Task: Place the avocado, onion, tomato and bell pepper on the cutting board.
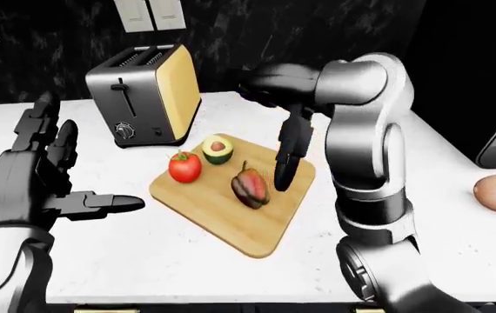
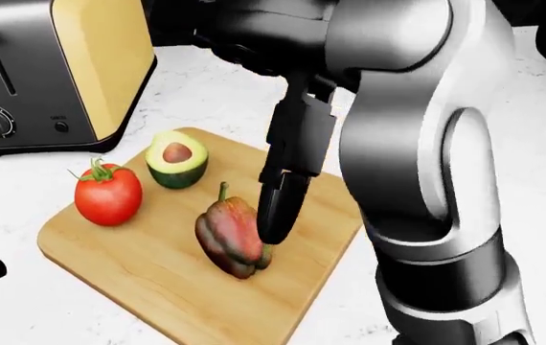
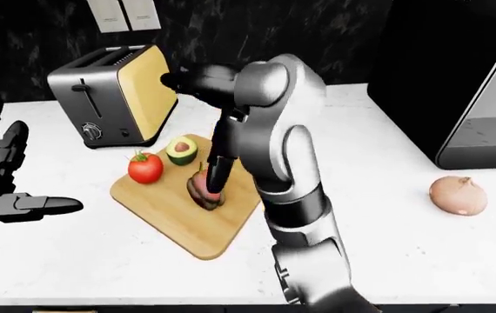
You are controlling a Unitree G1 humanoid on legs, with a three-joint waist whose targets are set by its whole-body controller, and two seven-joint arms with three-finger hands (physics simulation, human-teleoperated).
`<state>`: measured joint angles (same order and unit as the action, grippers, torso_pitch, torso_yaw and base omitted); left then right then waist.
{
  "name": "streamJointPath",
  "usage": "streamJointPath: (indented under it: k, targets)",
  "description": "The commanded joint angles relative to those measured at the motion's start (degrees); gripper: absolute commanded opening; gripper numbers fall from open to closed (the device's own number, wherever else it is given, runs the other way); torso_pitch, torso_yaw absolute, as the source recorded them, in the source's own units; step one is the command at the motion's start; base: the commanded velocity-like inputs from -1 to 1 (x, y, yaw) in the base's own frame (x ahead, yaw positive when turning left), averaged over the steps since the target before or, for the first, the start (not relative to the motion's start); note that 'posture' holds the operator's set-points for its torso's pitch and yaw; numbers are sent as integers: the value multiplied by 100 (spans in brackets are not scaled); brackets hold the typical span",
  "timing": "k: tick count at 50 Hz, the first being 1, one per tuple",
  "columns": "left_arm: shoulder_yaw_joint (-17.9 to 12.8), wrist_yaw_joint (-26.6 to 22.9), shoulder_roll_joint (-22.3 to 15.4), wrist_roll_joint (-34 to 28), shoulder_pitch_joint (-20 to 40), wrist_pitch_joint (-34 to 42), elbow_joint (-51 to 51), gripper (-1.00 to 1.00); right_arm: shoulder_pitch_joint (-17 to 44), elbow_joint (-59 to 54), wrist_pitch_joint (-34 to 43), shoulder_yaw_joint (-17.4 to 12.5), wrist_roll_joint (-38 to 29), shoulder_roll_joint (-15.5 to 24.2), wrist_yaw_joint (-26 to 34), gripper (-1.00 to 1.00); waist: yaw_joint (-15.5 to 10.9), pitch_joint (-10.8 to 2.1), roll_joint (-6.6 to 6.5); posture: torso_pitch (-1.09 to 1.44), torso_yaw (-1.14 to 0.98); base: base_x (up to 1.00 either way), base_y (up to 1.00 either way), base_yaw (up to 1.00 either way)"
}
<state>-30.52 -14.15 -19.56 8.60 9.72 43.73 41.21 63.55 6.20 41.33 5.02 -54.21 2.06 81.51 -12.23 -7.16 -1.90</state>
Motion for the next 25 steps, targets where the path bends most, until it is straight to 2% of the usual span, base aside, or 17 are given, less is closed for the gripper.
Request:
streamJointPath:
  k: [1, 13, 15, 18, 22, 25]
  targets:
    - [-56, 10, -73, -67, 102, -218, 119, 100, 132, 337, 263, -49, -324, 65, 119, 100, -6, -90, -24, -16, 16, 0, 0, 0]
    - [-88, -38, -66, -148, 127, -192, 139, 100, -153, 1990, 1344, -411, -1958, 417, 671, 100, 113, -48, 17, -16, 10, 0, 0, 0]
    - [-107, -51, -76, -133, 129, -179, 150, 100, -308, 2038, 1333, -537, -1897, 423, 286, 100, 157, -34, 15, -16, 9, 0, 0, 0]
    - [-131, -66, -94, -115, 132, -162, 159, 100, -421, 2212, 1460, -572, -1958, 515, 122, 100, 242, -30, 21, -16, 8, 0, 0, 0]
    - [-148, -58, -107, -99, 145, -131, 166, 100, -485, 2606, 1783, -691, -2414, 709, 149, 100, 380, -21, 37, -16, 6, 0, 0, 0]
    - [-121, -25, -122, -92, 194, -88, 168, 100, -642, 2942, 1949, -801, -2906, 829, 396, 100, 484, 15, 50, -16, 4, 0, 0, 0]
